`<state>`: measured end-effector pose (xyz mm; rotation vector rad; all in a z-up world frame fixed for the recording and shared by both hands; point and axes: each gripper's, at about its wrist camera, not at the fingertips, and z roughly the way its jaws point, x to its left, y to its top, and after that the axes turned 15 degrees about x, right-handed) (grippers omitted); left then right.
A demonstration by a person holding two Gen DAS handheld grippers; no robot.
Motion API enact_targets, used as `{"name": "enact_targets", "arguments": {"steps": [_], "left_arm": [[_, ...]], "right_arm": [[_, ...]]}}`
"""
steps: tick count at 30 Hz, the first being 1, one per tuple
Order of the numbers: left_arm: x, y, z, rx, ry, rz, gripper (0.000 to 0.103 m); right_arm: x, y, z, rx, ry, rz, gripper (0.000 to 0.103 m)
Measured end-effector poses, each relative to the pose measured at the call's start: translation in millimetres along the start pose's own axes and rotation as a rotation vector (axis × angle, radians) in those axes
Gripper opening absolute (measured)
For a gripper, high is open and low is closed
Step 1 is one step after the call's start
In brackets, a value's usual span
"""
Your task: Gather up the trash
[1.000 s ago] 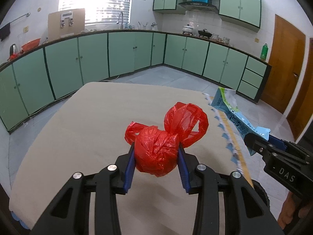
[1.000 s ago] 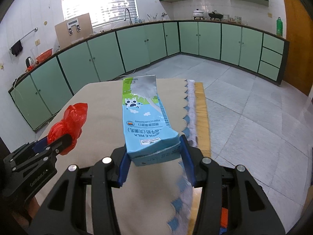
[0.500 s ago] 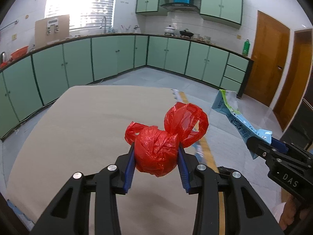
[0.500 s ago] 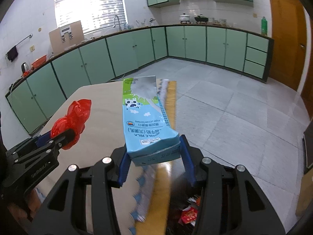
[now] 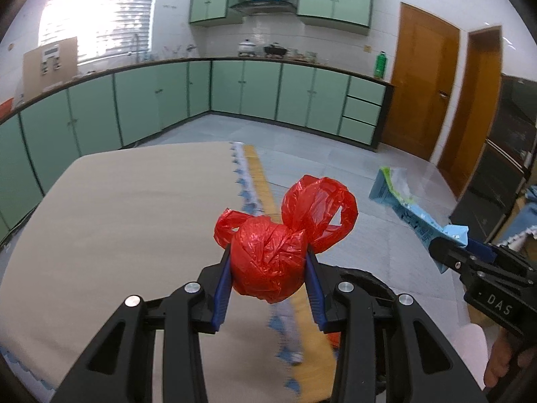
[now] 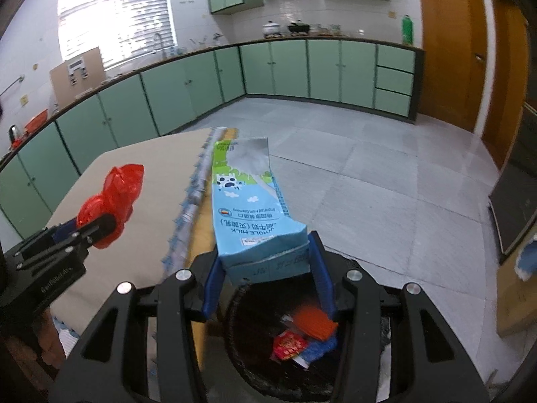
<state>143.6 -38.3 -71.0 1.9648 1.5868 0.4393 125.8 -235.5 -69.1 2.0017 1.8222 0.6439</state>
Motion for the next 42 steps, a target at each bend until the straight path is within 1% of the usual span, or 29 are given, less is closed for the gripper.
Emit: {"name": "enact_targets", "arguments": {"steps": [5,9,15,17,18,19,20,21,23,24,26,28,31,34,42], "left_arm": [[-27,-4,8,0.009,-0.037,0.043,0.039],[-50,-8,17,0.029,-0.067,0.078,0.039],[-86,-12,42,0.075,-0.111,0.138,0.04],[-96,-10,53,0.091,-0.121,0.151,0.043],[-100,-10,56,0.099,-0.126,0.156,0.044],[-104,-9,61,0.109,-0.13,0.161,0.047],[-106,-9,63,0.113,-0.135,0.163,0.053],[-108,-7,67,0.121,-0.147,0.17,0.057],[-109,-5,70,0.119,-0.155,0.175,0.068],[-110,-4,72,0.118,-0.16,0.177,0.07],[-111,-2,74,0.122,-0.18,0.173,0.077],[-110,0,75,0.119,-0.185,0.165,0.077],[-106,4,74,0.111,-0.177,0.157,0.078],[-102,7,70,0.095,-0.163,0.148,0.079],[-90,7,47,0.044,-0.123,0.13,0.081]], "right_arm": [[-29,-18,-3,0.004,-0.033,0.051,0.044],[-43,-25,-3,0.01,-0.049,0.071,0.044],[-66,-30,8,0.031,-0.063,0.108,0.044],[-71,-32,14,0.041,-0.069,0.112,0.045],[-74,-33,18,0.051,-0.075,0.114,0.047],[-77,-34,21,0.054,-0.077,0.121,0.052],[-81,-35,26,0.059,-0.075,0.133,0.066],[-83,-36,28,0.062,-0.074,0.139,0.069],[-89,-36,35,0.076,-0.081,0.147,0.069],[-94,-37,38,0.084,-0.086,0.154,0.07],[-102,-39,41,0.091,-0.088,0.173,0.072],[-106,-39,43,0.094,-0.091,0.184,0.074],[-113,-43,41,0.089,-0.104,0.197,0.084],[-112,-41,39,0.076,-0.113,0.206,0.09],[-100,-36,22,0.043,-0.092,0.2,0.095]]}}
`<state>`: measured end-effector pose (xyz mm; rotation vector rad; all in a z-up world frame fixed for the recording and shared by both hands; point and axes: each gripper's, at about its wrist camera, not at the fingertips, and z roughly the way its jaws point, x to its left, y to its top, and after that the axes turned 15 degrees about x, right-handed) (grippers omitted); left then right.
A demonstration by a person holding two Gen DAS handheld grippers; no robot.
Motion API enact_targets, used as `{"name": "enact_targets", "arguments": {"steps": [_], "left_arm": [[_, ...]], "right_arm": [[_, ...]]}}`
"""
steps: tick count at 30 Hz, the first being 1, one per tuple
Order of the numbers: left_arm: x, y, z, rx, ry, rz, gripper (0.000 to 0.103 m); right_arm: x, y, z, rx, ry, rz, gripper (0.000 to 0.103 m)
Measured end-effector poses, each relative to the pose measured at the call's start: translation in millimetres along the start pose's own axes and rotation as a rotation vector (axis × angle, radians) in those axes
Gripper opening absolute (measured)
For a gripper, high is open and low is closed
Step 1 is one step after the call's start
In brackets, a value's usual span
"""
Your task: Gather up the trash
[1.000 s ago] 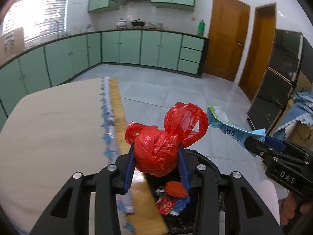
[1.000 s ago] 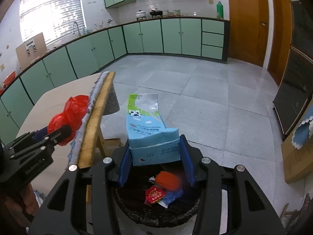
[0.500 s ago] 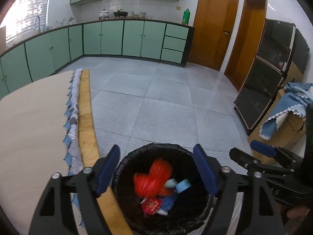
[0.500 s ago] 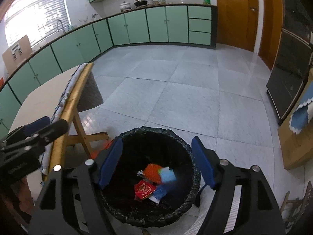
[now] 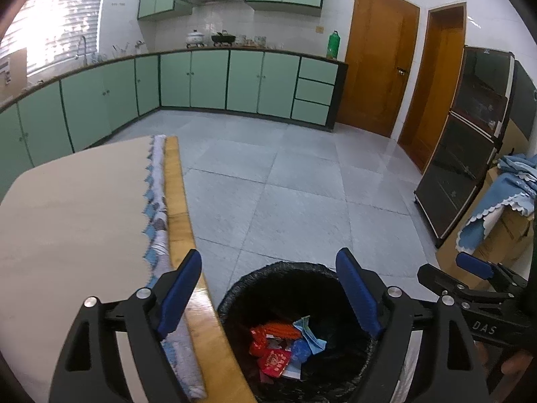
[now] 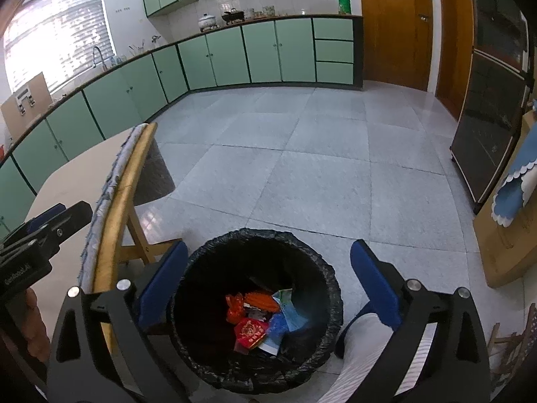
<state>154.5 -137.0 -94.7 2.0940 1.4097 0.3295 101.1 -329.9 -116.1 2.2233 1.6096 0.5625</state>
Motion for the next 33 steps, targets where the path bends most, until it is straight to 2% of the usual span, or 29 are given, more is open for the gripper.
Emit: {"name": "enact_targets", "arguments": {"steps": [14,33], "left_arm": [[12,-14,-50,-0.07,0.039,-0.004,0.085],[21,-44,-119,-0.176,0.078,-0.033,0.088]], "right_arm": [[26,1,-43,-0.049,0.058,-0.051,0.096],[59,-17,-105,-0.157,0.107,-0.117,0.097]]}}
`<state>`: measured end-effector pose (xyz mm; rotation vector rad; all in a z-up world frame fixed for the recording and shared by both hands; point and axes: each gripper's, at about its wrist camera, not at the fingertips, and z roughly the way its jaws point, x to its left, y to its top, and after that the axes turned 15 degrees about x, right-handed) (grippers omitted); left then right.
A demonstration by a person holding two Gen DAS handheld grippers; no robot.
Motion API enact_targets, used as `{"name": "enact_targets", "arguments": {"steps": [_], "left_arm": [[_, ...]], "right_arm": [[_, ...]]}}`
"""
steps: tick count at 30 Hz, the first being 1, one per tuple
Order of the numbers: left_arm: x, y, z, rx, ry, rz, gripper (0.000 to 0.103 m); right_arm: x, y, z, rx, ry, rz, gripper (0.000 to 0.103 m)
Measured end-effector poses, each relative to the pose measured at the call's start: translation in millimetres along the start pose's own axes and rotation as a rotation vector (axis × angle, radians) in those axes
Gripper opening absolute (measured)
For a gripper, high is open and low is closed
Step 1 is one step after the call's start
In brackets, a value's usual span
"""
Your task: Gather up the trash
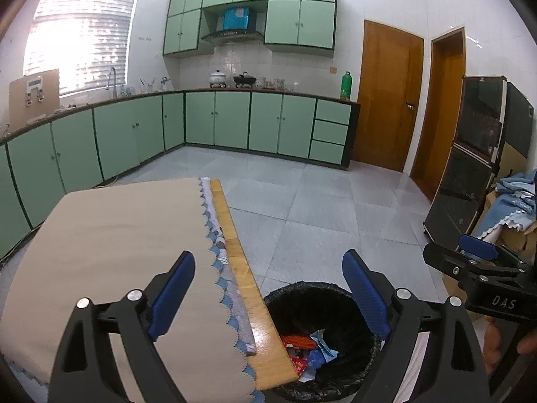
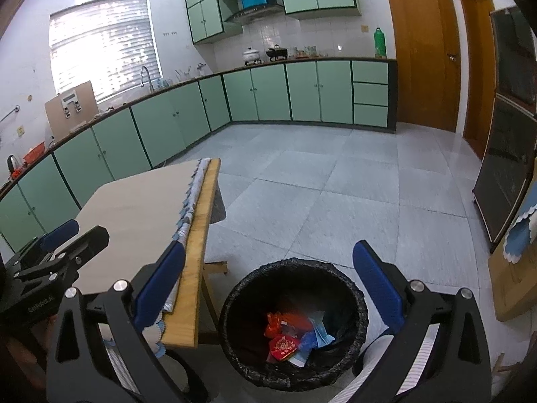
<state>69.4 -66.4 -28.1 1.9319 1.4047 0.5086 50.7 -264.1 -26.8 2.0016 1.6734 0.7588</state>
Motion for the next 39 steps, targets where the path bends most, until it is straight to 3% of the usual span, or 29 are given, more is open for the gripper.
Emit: {"name": "enact_targets", "arguments": {"steps": [14,39], "left_arm": [[7,-9,-25,-0.041,0.036,-0.008,0.089],[11,-13,-43,-0.072,0.059,-0.022,0.089]], "right_arm": [[22,-9,-20,-0.05,0.009,-0.037,0.097],[34,-9,-28,-0.064,0.02,-0.049,0.098]]}}
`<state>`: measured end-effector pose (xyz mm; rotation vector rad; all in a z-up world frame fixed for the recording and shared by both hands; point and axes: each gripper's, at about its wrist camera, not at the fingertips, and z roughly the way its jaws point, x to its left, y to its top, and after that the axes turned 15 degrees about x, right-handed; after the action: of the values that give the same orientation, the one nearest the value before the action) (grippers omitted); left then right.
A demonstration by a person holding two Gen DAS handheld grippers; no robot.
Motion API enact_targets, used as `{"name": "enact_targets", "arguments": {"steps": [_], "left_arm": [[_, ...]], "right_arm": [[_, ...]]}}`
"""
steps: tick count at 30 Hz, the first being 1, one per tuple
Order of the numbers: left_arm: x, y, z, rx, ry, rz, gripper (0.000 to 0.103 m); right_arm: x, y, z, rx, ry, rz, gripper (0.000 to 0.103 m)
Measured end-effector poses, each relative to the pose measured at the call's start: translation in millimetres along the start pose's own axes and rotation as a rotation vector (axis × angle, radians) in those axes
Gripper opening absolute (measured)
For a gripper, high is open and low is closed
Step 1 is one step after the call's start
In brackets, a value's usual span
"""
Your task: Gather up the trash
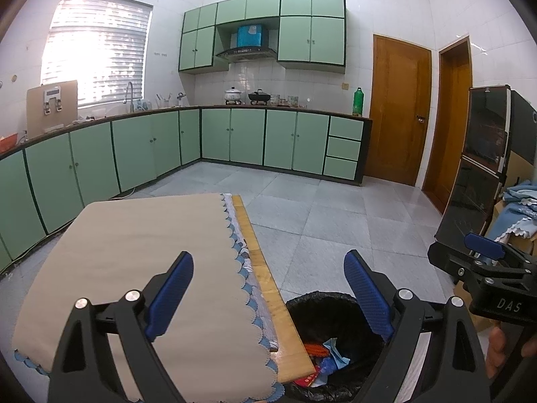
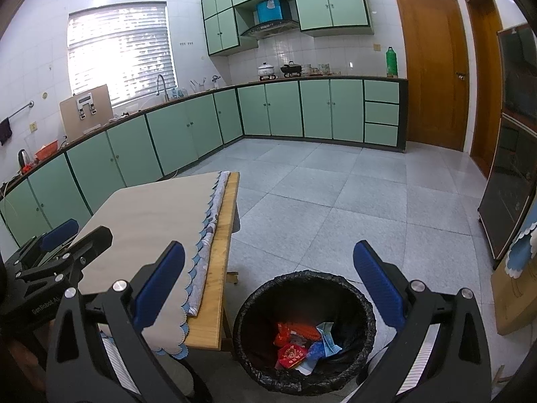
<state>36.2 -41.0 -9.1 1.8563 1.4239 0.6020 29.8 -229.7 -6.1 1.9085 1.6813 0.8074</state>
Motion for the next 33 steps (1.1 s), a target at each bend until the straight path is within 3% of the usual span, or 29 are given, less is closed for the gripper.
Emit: {"name": "enact_targets", "arguments": {"steps": [33], "left_arm": [[0.5,1.7,-1.1,-0.005,0.01,0.001,0.089]], "right_arm": [[-0.6,1.6,-1.6,0.003,0.001,0.003,0.098]]}}
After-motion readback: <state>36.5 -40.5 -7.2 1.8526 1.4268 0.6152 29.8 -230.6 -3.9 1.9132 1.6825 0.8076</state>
